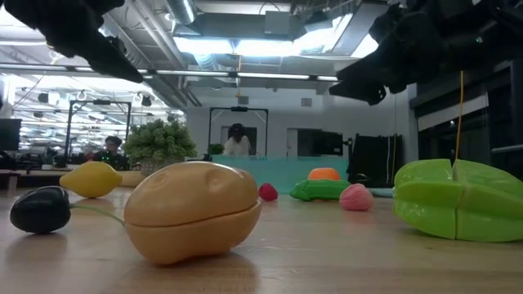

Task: Pick and placing Produce into tupperware
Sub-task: Put the lemon into the blue bin

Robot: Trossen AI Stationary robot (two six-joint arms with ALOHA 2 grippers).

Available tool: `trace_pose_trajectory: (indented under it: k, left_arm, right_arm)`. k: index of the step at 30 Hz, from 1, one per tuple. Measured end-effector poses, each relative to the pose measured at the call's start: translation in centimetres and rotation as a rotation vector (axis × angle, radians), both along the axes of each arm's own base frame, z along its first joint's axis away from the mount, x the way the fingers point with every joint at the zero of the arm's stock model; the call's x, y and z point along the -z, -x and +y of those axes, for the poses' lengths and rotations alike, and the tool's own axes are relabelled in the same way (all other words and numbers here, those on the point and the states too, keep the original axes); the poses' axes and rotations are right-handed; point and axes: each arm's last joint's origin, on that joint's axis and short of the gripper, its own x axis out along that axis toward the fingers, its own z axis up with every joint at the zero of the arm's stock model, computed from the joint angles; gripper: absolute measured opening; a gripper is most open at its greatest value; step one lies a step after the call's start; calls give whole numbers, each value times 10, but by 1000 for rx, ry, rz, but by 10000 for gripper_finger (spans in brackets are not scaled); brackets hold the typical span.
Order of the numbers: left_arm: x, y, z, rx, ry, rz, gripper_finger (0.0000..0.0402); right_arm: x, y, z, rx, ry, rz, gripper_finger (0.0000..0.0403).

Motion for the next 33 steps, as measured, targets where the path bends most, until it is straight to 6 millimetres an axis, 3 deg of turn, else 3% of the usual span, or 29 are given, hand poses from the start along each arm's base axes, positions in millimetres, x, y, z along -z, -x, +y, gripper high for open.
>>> trace_pose_trajectory:
  k: [6, 15, 23, 33]
  left_arm:
    - [-11, -16, -25, -29, -2, 139, 240]
    - [-5, -38, -55, -148, -23, 371, 240]
    - [4, -42, -60, -178, -18, 459, 240]
    - [5, -43, -61, -213, 22, 445, 240]
  right_arm:
    - [0, 0, 4, -19, 0, 0, 272]
    - [0, 0, 12, -48, -23, 0, 272]
    - [0, 0, 13, -40, -73, 0, 272]
    - [0, 0, 13, -52, -17, 0, 272]
